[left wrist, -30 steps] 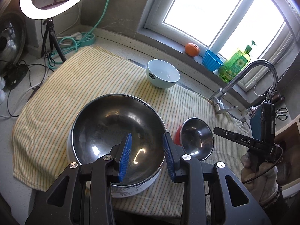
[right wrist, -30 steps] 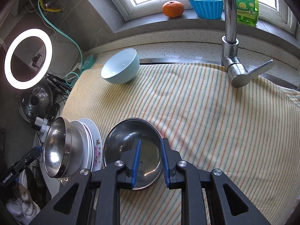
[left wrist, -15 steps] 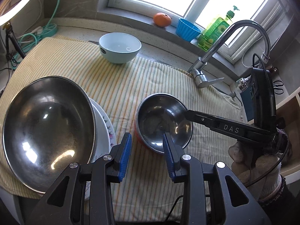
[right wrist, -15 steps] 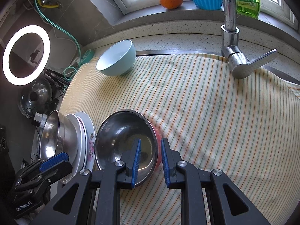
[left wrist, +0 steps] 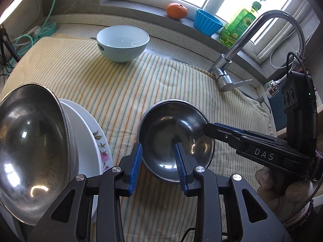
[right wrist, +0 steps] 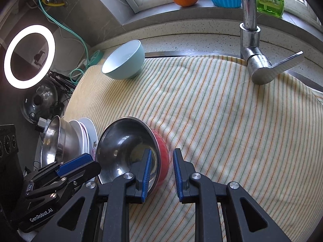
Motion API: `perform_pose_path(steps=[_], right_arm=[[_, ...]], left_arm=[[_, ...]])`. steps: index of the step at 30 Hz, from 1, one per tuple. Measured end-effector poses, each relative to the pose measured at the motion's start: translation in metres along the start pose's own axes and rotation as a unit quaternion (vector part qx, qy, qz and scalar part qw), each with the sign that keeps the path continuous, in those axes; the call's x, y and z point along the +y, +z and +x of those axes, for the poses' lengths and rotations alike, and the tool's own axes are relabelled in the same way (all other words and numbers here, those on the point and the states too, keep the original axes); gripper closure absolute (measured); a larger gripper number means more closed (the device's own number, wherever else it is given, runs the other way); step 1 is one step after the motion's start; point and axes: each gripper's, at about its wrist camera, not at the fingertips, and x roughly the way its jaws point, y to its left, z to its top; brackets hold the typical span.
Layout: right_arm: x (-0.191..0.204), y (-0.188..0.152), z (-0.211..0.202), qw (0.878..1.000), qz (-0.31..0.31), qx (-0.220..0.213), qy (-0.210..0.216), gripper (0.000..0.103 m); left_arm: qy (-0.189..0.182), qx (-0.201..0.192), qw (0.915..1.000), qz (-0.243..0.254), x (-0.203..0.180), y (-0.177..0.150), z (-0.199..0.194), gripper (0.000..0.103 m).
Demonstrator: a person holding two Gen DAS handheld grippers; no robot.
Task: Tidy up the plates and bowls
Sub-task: 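Lift the nested small steel and red bowls with both grippers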
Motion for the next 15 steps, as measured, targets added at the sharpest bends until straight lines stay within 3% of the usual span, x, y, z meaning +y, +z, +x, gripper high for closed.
perform_pose_path(steps=[15], right_arm=[[-0.003,0.001,0.011,0.999,-0.021,0.023,0.012,0.097]], left_arm=[[0.031,0.003,0.9995,0.007,-0.005,0.011,0.013,0.073]])
